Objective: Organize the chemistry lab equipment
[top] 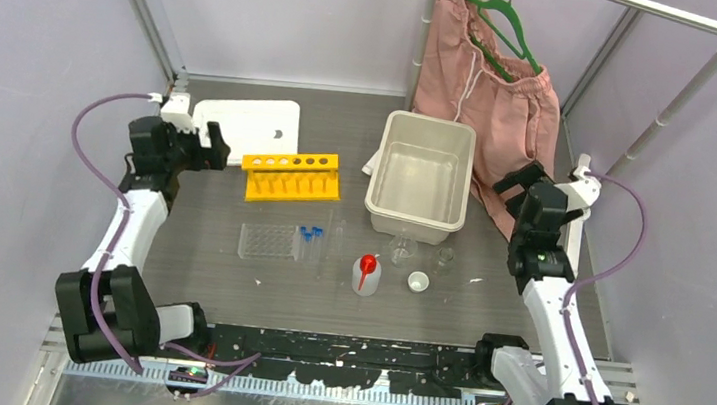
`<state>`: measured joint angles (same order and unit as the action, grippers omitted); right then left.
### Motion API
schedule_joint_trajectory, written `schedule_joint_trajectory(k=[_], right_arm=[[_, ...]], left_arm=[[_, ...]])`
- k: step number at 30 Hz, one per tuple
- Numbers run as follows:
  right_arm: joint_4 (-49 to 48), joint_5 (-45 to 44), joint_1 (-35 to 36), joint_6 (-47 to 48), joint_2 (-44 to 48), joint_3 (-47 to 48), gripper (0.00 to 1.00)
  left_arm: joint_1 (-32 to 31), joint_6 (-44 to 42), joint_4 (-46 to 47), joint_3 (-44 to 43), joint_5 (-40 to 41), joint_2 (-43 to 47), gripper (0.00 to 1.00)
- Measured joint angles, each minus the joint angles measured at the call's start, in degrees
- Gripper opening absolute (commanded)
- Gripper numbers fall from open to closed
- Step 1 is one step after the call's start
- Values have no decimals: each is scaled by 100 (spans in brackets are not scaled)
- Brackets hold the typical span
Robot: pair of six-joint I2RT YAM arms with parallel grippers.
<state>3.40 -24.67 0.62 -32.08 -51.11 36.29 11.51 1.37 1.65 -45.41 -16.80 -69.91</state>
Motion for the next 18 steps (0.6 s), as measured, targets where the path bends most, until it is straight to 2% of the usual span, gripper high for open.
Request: schedule_joint_trajectory(k=[5,7,11,18], right_arm=[[723,1639,4,-542,2,726,100],[1113,1989,90,-584,-122,1019,100],[2105,1786,765,-531,-616,1947,100],[3676,560,2938,-487,-1644,3832,100]], left_arm=[[94,-4,-1523,-1019,-350,9,100],[94,-4,-2044,-1335,-452,7,99],[98,0,-2931,-1882,-531,-39,99],[101,-151,-4035,-2203,-562,-72,100]])
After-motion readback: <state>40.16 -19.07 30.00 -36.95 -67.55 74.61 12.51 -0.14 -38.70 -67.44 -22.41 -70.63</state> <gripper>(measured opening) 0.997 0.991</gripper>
